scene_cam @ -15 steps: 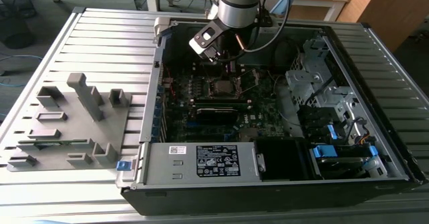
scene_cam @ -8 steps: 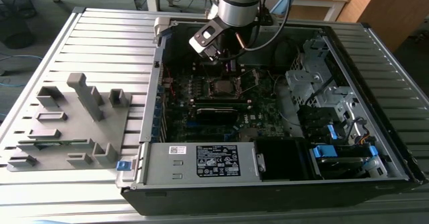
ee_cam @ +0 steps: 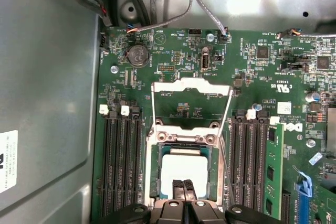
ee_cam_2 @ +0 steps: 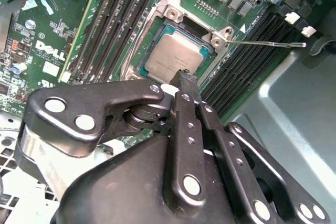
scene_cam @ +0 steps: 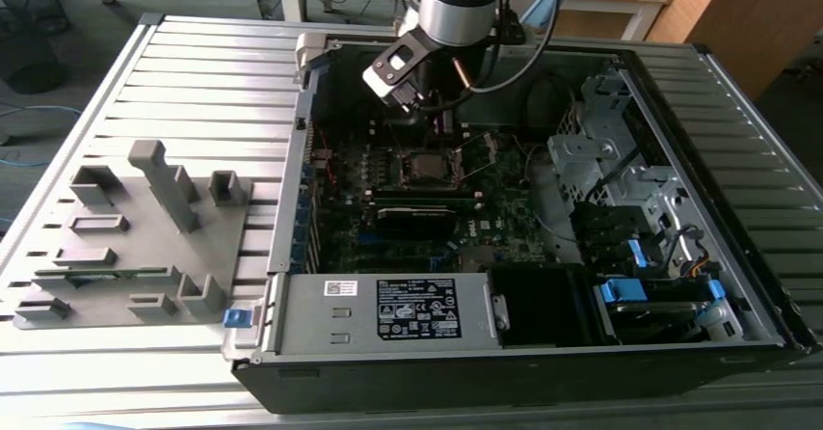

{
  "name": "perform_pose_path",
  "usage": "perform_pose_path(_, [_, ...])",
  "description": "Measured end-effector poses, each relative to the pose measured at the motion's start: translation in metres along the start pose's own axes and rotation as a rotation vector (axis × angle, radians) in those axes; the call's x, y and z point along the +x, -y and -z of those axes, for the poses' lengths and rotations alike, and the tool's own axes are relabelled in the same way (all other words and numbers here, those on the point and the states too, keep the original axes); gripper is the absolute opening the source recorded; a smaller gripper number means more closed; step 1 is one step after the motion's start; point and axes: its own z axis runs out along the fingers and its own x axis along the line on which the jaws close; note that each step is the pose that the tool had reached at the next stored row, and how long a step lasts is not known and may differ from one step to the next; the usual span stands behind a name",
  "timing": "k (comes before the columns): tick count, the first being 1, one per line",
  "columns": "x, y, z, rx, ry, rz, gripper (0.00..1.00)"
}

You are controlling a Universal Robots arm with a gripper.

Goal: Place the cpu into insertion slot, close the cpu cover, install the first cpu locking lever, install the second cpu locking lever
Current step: 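Close the cpu cover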

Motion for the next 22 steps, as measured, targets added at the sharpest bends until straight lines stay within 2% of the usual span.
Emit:
perform_pose_path(19, [0.0005,-0.0002,0.0140,0.0000,0.0000,0.000,0.10])
perform_pose_path(22, [0.0005,-0.0002,0.0145,-0.0001,-0.0002,0.000,0.10])
